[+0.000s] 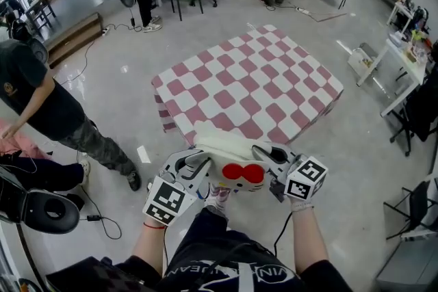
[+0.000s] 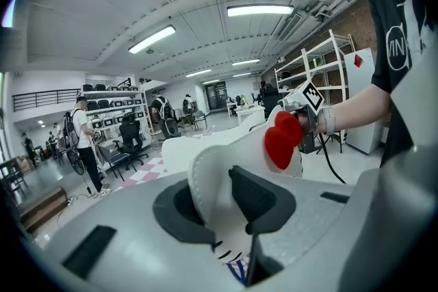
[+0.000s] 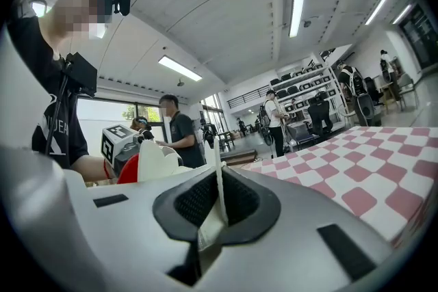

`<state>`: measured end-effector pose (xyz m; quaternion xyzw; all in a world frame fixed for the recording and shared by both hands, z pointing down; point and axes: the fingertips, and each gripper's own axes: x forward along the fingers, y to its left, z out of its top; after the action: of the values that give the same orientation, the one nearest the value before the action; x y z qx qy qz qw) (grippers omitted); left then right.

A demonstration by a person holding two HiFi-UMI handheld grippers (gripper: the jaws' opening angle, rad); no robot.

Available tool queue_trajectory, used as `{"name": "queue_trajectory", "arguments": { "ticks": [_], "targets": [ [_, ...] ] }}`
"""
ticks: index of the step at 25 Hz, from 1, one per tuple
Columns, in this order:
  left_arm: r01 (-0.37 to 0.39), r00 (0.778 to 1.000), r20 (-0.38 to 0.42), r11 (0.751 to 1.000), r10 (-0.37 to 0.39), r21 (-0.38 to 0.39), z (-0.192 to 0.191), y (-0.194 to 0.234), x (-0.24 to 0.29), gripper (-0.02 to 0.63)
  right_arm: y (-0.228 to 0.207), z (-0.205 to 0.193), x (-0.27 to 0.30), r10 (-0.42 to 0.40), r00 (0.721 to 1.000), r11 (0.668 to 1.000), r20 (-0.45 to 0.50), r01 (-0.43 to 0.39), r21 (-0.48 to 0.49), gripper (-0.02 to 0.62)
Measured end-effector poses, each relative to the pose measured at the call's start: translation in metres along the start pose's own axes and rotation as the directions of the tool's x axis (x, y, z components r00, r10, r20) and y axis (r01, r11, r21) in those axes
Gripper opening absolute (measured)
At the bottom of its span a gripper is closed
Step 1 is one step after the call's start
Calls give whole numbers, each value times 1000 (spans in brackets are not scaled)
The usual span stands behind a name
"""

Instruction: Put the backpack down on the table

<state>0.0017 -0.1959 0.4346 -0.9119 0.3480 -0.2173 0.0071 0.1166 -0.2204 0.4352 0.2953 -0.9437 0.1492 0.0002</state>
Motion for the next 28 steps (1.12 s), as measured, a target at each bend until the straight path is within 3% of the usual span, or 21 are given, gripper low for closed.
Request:
{"name": "queue_trajectory", "arguments": {
  "ticks": [28],
  "targets": [
    [98,995,14,995,-99,10,29,139,130,94,-150,48,92,-115,993,993,18,114,44,11]
  ]
}}
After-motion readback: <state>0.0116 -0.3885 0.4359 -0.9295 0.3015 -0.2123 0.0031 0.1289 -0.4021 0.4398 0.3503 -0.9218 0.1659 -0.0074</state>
